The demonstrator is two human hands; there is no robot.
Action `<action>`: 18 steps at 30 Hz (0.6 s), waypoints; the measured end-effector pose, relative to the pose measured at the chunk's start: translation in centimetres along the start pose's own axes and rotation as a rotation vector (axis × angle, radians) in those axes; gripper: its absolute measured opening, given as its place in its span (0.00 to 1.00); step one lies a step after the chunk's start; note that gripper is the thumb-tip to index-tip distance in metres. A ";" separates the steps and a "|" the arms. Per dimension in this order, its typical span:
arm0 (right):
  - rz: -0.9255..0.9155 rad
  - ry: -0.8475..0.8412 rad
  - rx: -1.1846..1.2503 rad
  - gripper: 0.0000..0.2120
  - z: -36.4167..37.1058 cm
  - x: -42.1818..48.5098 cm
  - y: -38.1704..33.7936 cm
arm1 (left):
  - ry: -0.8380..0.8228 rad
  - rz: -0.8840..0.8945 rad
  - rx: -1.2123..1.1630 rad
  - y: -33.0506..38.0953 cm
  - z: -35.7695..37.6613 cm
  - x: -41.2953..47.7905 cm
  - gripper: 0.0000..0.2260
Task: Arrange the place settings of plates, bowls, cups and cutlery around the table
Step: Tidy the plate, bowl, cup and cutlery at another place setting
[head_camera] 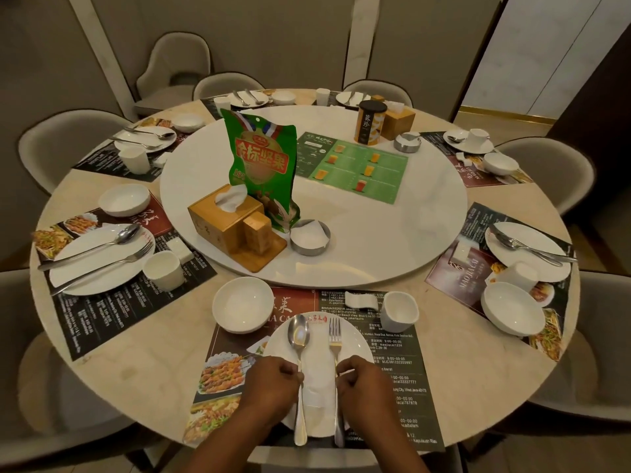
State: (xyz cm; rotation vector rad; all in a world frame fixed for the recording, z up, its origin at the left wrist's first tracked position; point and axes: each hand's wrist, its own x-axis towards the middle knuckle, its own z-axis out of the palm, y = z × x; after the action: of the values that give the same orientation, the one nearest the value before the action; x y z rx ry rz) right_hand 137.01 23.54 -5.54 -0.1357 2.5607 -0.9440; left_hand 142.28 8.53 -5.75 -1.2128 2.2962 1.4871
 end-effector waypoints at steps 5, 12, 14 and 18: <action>-0.020 0.026 0.007 0.09 -0.2 -0.2 -0.4 | -0.015 0.019 0.046 0.1 -0.7 -0.2 0.09; -0.008 0.026 0.001 0.09 -0.3 -0.5 -0.3 | -0.019 0.046 0.118 -0.4 -1.1 -0.5 0.11; -0.008 0.028 -0.004 0.09 -0.4 -0.6 -0.3 | -0.010 0.061 0.136 -0.5 -1.1 -0.5 0.08; 0.003 0.033 -0.005 0.09 -0.3 -0.6 -0.2 | 0.005 0.071 0.174 -0.2 -1.1 -0.6 0.08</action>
State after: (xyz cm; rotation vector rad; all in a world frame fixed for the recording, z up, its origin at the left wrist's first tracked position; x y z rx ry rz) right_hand 137.48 23.66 -5.00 -0.1183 2.5929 -0.9458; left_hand 143.12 7.96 -4.99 -1.1005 2.4369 1.2737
